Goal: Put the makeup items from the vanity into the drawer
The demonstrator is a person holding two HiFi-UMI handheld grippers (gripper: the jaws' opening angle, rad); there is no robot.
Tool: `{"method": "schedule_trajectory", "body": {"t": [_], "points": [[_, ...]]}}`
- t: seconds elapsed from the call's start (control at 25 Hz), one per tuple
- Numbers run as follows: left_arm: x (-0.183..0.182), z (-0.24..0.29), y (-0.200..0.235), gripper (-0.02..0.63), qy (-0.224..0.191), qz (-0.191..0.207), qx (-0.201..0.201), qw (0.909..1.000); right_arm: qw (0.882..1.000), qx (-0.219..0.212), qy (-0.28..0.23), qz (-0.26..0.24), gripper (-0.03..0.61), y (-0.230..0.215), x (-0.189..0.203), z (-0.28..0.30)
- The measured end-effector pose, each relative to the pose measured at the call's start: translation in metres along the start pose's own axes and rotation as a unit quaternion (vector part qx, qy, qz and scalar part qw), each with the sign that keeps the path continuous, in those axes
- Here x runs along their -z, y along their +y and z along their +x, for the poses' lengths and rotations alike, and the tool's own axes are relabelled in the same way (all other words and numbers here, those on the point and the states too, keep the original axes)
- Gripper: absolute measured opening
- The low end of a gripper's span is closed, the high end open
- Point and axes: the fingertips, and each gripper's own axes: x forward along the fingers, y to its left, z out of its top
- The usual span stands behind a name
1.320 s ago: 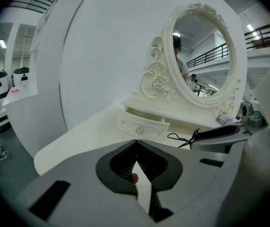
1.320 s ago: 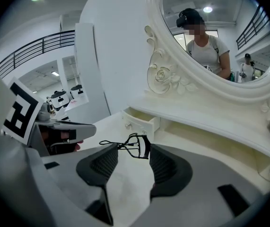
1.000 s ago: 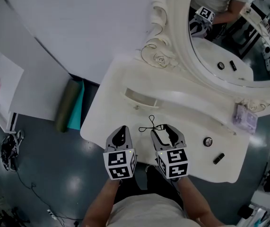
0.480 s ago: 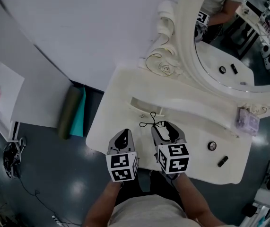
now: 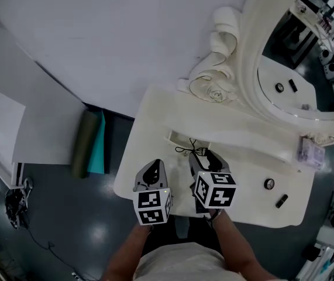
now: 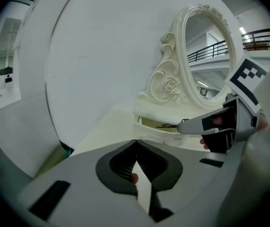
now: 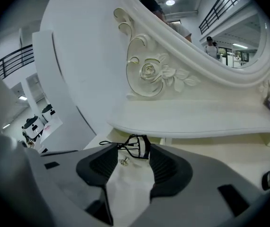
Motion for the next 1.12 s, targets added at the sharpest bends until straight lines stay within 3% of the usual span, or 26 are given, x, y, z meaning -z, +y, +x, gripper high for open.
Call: {"method": "schedule_trajectory", "body": {"t": [0.2, 0.48, 1.12], "points": [[-0.001, 0.010, 0.011, 0.008, 0.010, -0.002, 0.009, 0.9999, 0.999, 0.020, 0.009, 0.033, 0.222, 0.000, -0.003, 0.013], [0.000, 0.021, 0.013, 0.008, 0.016, -0.006, 0.024, 0.9996, 0.998, 0.039, 0.018, 0.038, 0.222, -0.002, -0.006, 0.019], [0.012, 0.016, 0.006, 0.008, 0.022, -0.012, 0.023, 0.9994, 1.000, 0.017, -0.002, 0.027, 0.247, 0.002, -0.007, 0.016]]}}
